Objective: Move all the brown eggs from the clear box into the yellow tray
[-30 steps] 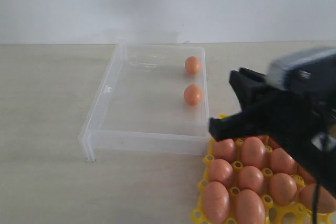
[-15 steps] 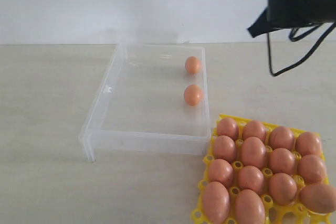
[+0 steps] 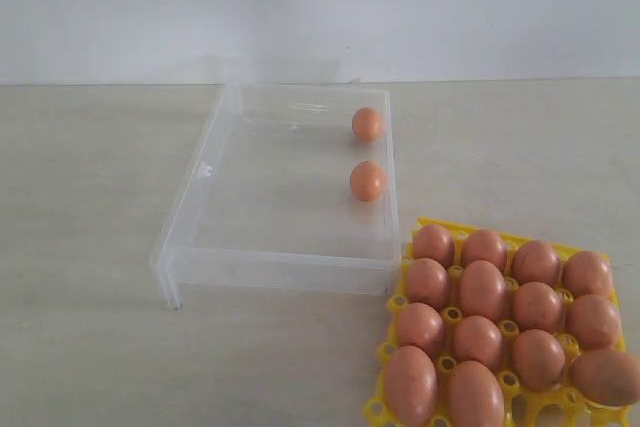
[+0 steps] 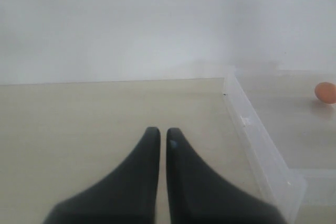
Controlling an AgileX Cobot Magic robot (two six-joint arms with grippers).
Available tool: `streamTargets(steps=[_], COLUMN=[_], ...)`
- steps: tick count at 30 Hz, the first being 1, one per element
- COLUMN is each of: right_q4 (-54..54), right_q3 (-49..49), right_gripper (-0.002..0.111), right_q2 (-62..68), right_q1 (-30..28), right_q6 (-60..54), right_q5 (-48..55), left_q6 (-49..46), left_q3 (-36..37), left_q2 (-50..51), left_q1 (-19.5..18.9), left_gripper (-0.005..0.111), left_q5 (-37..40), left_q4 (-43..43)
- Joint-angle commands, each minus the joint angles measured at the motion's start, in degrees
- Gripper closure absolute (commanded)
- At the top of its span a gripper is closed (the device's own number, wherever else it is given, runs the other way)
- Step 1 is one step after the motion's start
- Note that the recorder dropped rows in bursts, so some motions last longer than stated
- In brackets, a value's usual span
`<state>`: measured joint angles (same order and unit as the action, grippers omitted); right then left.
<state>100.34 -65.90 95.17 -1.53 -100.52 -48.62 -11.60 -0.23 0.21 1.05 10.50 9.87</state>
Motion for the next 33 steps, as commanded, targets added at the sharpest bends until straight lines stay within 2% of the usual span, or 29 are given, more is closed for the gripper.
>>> streamTargets(steps=[1, 3, 6, 8, 11, 12, 16, 23, 26, 29, 33], right_q4=[-0.4, -0.4, -2.2, -16.0, -40.3, -48.0, -57.0, -87.4, -91.8, -90.5, -90.4], right_q3=[7.7, 11.6, 17.6, 19.4, 19.5, 19.7, 20.1, 20.1, 20.1, 20.1, 22.1], right_gripper=[0.108, 0.108, 0.108, 0.108, 0.108, 0.108, 0.109, 0.109, 0.109, 0.109, 0.109], right_q2=[-5.6, -7.4, -8.7, -8.7, -8.7, -8.8, -11.4, -17.1, -19.5, -20.1, -18.5], right_q1=[-6.7, -11.6, -19.3, -22.4, -20.2, -17.9, -6.9, 17.7, 24.4, 28.9, 32.7], right_q6=[5.3, 6.2, 10.0, 16.4, 31.2, 36.0, 49.9, 78.1, 85.2, 86.7, 88.7], right_q5=[33.3, 47.7, 75.2, 93.7, 106.4, 108.2, 107.2, 115.3, 111.9, 108.5, 100.1], left_q6=[0.0, 0.0, 0.0, 0.0, 0.0, 0.0, 0.0, 0.0, 0.0, 0.0, 0.0], left_q3=[0.2, 0.2, 0.2, 0.2, 0.2, 0.2, 0.2, 0.2, 0.2, 0.2, 0.2], left_q2=[-0.2, -0.2, -0.2, -0.2, -0.2, -0.2, -0.2, -0.2, -0.2, -0.2, -0.2], left_q1=[0.3, 0.3, 0.3, 0.3, 0.3, 0.3, 0.2, 0.2, 0.2, 0.2, 0.2], left_gripper=[0.103, 0.103, 0.103, 0.103, 0.103, 0.103, 0.103, 0.103, 0.103, 0.103, 0.103], left_q5=[-0.1, -0.1, -0.1, -0.1, -0.1, -0.1, -0.1, -0.1, -0.1, -0.1, -0.1], left_q4=[-0.1, -0.1, -0.1, -0.1, -0.1, -0.1, -0.1, -0.1, -0.1, -0.1, -0.1])
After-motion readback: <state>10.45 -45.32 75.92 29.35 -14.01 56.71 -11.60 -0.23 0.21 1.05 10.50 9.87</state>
